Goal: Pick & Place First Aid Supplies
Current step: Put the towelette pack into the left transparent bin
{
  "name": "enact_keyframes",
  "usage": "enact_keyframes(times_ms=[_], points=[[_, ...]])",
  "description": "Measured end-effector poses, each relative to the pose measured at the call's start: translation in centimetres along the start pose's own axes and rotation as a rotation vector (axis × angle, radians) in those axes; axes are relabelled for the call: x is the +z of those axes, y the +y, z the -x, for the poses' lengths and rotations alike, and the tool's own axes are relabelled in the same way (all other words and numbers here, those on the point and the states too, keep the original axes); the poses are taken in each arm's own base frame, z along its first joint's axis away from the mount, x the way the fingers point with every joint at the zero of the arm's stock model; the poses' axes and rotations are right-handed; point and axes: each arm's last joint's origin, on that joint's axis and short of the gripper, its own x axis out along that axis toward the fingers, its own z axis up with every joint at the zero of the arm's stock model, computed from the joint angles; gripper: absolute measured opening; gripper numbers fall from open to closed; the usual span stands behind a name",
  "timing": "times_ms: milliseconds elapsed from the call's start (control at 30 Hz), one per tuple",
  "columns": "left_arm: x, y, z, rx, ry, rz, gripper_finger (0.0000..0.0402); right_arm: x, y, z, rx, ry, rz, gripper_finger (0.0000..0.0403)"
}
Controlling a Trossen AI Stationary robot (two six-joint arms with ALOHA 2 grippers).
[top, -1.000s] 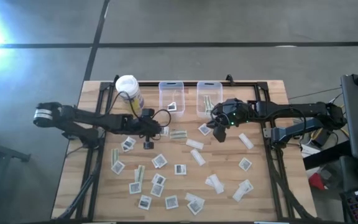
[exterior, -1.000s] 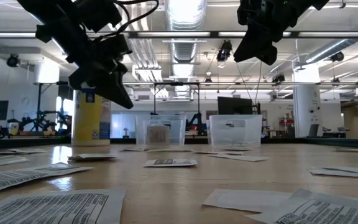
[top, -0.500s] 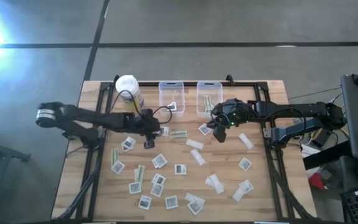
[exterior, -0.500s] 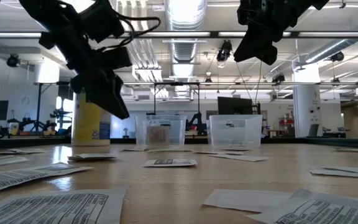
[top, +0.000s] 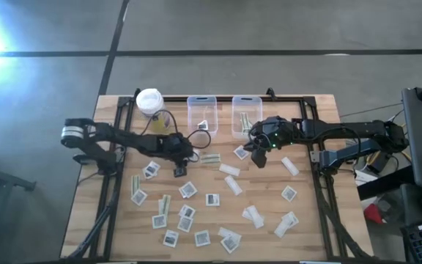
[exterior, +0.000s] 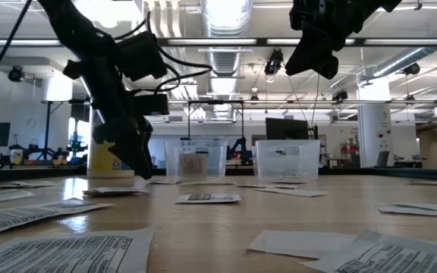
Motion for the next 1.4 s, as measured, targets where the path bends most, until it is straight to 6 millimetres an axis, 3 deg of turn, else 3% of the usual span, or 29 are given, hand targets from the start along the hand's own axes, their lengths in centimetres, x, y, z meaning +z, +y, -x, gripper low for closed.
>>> enact_keyframes(times_ms=[300,433,600,733,867,1133,1400], points=[[-0.5,0.8,-2.2,0.007,0.079,-0.012,0.0167,0.0,0.0,0.0,0.0,0.001,-0.001,0.0052],[-1.3,1.7,-3.8,-0.091,0.14,0.026,0.0159,0.0,0.0,0.0,0.001,0.001,-0.003,0.0052],[-2.0,2.5,-5.5,-0.13,0.182,0.042,0.0108,0.0,0.0,0.0,0.002,0.001,-0.003,0.0052],[-1.9,2.6,-5.7,-0.15,0.157,0.027,0.0048,-0.1,0.2,0.0,0.007,0.003,0.002,0.0052],[-1.5,2.7,-4.7,-0.134,0.114,0.021,0.0006,-0.2,0.4,0.0,0.013,0.006,0.008,0.0052],[-0.2,2.7,-0.5,-0.112,0.006,0.013,0.0005,-0.3,0.6,0.0,0.019,0.01,0.015,0.0052],[2.0,3.1,4.8,-0.025,-0.255,-0.012,0.0006,-0.4,0.9,0.0,0.027,0.015,0.024,0.0052]])
